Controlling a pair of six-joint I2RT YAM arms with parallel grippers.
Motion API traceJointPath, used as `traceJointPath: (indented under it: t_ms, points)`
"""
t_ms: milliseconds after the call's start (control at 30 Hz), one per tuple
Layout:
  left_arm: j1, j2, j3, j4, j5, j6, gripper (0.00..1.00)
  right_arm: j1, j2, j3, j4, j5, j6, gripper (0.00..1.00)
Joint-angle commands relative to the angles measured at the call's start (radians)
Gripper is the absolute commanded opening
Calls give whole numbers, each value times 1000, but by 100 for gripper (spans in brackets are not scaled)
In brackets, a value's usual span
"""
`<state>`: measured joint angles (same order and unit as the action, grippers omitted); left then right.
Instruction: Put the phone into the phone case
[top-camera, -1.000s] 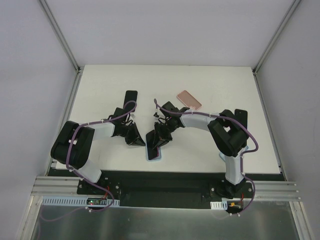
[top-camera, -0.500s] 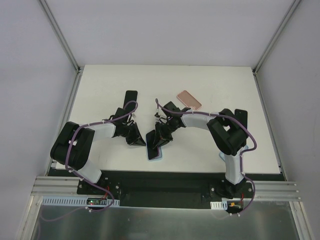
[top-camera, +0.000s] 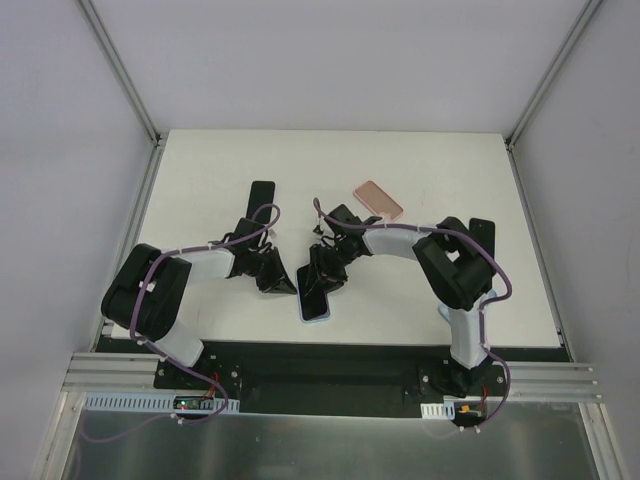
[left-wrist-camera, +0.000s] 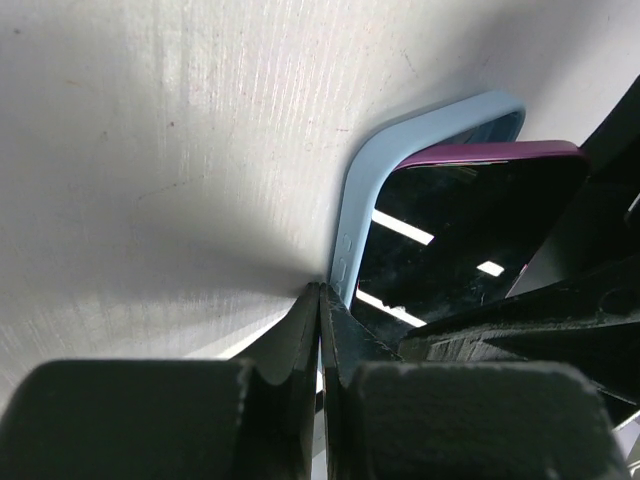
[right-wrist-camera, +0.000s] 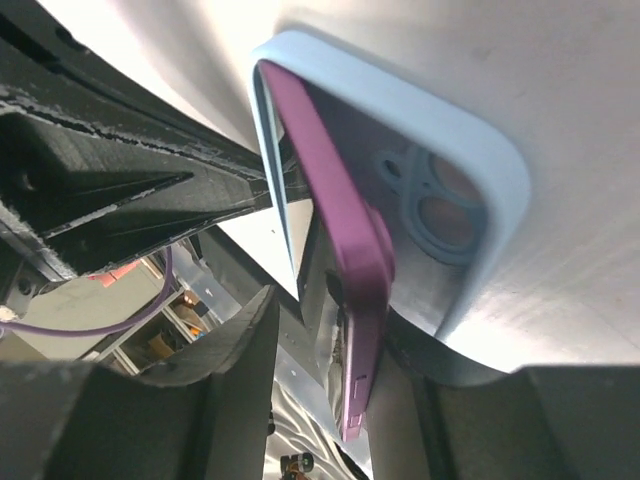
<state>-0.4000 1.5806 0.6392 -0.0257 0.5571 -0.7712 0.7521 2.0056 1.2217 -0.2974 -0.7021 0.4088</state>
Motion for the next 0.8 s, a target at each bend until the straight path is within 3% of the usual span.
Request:
traceJointPath:
  t_ms: [0, 500, 767]
  points:
    - [-11, -16, -32, -39, -56, 4, 0, -11, -71, 16, -52, 47, -4, 39]
    - [-10, -59, -24, -54, -59, -2, 0, -42, -168, 29, -261, 226, -71, 43]
    - [-11, -91, 7, -74, -65, 3, 24, -43, -188, -16, -238, 219, -79, 32]
